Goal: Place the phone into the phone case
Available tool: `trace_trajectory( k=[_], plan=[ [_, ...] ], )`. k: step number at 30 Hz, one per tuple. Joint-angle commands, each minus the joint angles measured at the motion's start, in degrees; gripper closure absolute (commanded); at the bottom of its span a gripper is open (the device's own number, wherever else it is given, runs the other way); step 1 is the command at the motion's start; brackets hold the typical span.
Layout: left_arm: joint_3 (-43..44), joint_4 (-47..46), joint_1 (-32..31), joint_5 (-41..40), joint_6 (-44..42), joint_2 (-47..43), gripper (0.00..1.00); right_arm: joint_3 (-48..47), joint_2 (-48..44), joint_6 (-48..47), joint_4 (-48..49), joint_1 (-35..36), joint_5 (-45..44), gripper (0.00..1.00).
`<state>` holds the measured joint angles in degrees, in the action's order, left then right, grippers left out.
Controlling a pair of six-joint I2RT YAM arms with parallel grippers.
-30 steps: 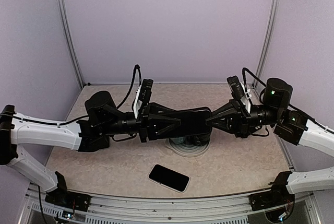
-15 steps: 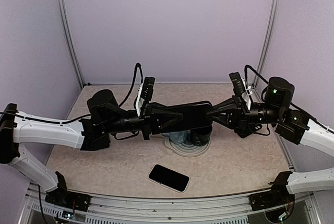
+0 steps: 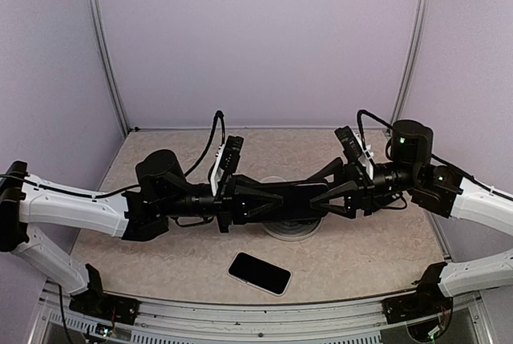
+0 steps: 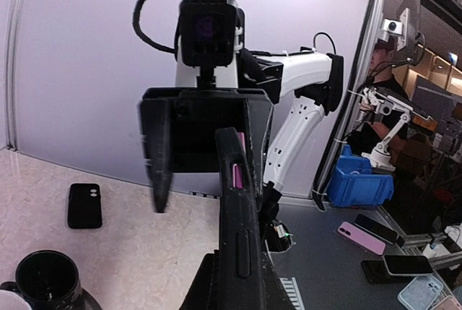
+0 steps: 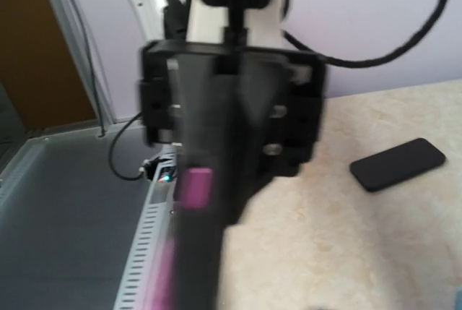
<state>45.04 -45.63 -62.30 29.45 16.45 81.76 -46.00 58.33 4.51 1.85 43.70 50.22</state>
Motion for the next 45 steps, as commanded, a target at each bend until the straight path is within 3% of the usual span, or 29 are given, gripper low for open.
trace_trajectory(
  k=[1, 2, 3, 8, 10, 12, 14, 19, 27, 29, 30, 31, 35, 39, 40, 43, 45],
  plan=[
    [-0.15, -4.16, 0.0, -1.48, -1.45, -2.73, 1.0, 1.22, -2.04, 0.75, 0.38, -0.33, -0.66, 0.8],
    [0.07, -3.63, -0.01, -1.57, -1.62, -2.62, 1.0, 1.98, -2.85, 1.33, 1.31, -0.31, -2.35, 0.94],
    [0.32, -3.19, 0.0, -1.69, -1.82, -2.54, 1.0, 2.76, -3.73, 1.97, 2.4, -0.29, -4.88, 1.0],
    [1.0, -1.21, -0.03, -2.75, -2.18, -2.24, 1.0, 3.92, -4.94, 3.58, 3.28, -0.29, -11.05, 1.0],
    [2.23, 0.92, -0.07, -3.05, -2.47, -1.53, 0.86, 4.09, -4.27, 4.5, 4.36, -0.34, -10.39, 1.0],
    [3.59, 2.29, -0.13, -2.55, -2.4, -0.33, 0.79, 4.54, -3.92, 6.18, 7.69, -0.29, -8.87, 1.0],
    [4.08, 2.68, -0.15, -1.94, -1.99, 0.86, 0.67, 4.53, -3.63, 7.85, 10.42, -0.29, -7.85, 1.0],
    [3.36, 2.25, 0.15, -1.45, -1.51, 1.83, 0.55, 3.15, -4.2, 10.65, 15.06, -0.34, -4.01, 1.0],
    [2.89, 2.79, 0.39, 0.04, -1.55, 1.87, 0.31, 1.77, -5.16, 10.48, 14.44, -0.29, -3.99, 1.0],
    [2.7, 2.41, 0.43, -0.05, -1.51, 2.05, 0.3, 1.76, -5.07, 10.56, 14.9, -0.3, -3.11, 1.0],
    [2.7, 2.27, 0.41, -0.23, -1.44, 2.17, 0.32, 1.74, -4.84, 10.62, 14.95, -0.36, -2.77, 1.0],
    [2.87, 2.15, 0.47, -0.27, -1.27, 2.26, 0.41, 1.65, -4.66, 10.79, 15.17, -0.34, -2.2, 1.0],
    [3.0, 0.51, 0.41, -0.4, -0.32, 2.42, 0.99, 1.34, -3.52, 10.8, 14.34, -0.33, -1.6, 1.0],
    [1.97, -1.17, 0.51, -1.06, 0.95, 2.22, 1.0, 1.52, -3.65, 10.21, 13.68, -0.32, -1.38, 1.0],
    [1.39, -2.43, 0.69, -1.22, 1.47, 1.78, 1.0, 1.65, -3.55, 9.79, 12.84, -0.29, -1.16, 0.96],
    [0.01, -5.93, 1.04, -1.01, 2.67, 0.47, 1.0, 2.85, -3.15, 7.5, 9.73, -0.29, -0.15, 0.47],
    [-0.2, -6.35, 1.13, -0.66, 2.59, -0.76, 1.0, 4.42, -3.34, 6.73, 9.16, -0.37, 0.5, 0.3]
  ],
)
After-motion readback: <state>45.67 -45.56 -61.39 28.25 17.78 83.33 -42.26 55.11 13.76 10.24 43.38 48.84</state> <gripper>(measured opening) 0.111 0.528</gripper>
